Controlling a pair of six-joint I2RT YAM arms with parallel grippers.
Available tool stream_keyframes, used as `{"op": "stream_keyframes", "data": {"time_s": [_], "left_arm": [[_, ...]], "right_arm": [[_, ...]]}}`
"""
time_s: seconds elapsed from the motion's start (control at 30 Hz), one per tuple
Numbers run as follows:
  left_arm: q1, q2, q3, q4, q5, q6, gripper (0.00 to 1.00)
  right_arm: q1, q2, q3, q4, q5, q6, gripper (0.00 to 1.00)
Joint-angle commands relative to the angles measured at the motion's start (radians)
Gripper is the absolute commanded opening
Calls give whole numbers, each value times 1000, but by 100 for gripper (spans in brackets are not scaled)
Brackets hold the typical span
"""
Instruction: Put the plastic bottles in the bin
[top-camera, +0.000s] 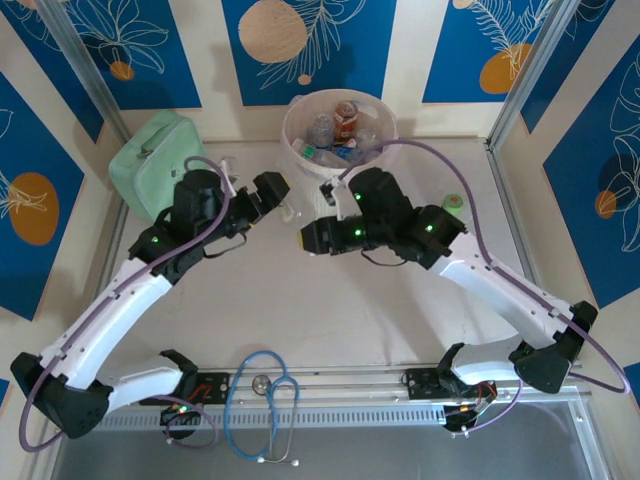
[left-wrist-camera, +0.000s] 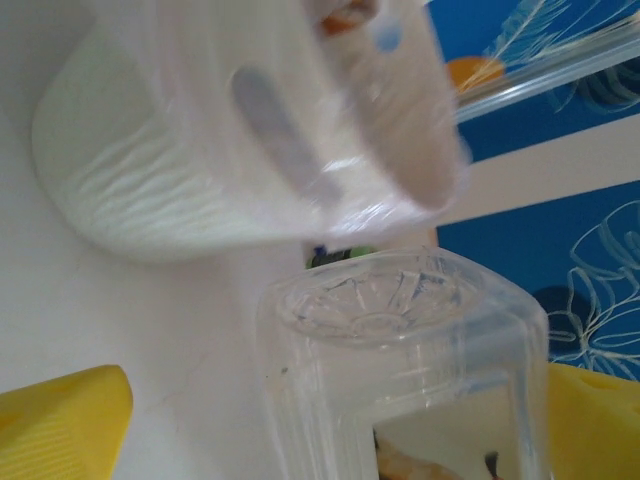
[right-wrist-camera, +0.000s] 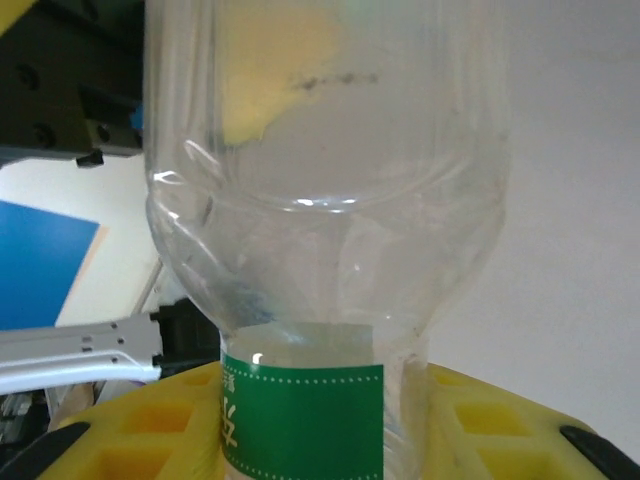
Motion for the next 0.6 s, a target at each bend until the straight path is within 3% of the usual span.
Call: {"op": "stream_keyframes", "data": {"time_s": [0.0, 0.23, 0.57], "left_arm": [[26, -33, 43, -152, -131, 118, 100], [26, -53, -30, -214, -194, 180, 100], [30, -99, -124, -243, -237, 249, 100]], "right_arm": [[-90, -16, 114, 1, 53, -80, 27], [-276, 109, 278, 71, 10, -136, 28], [-342, 374, 539, -15, 120, -260, 28]]}}
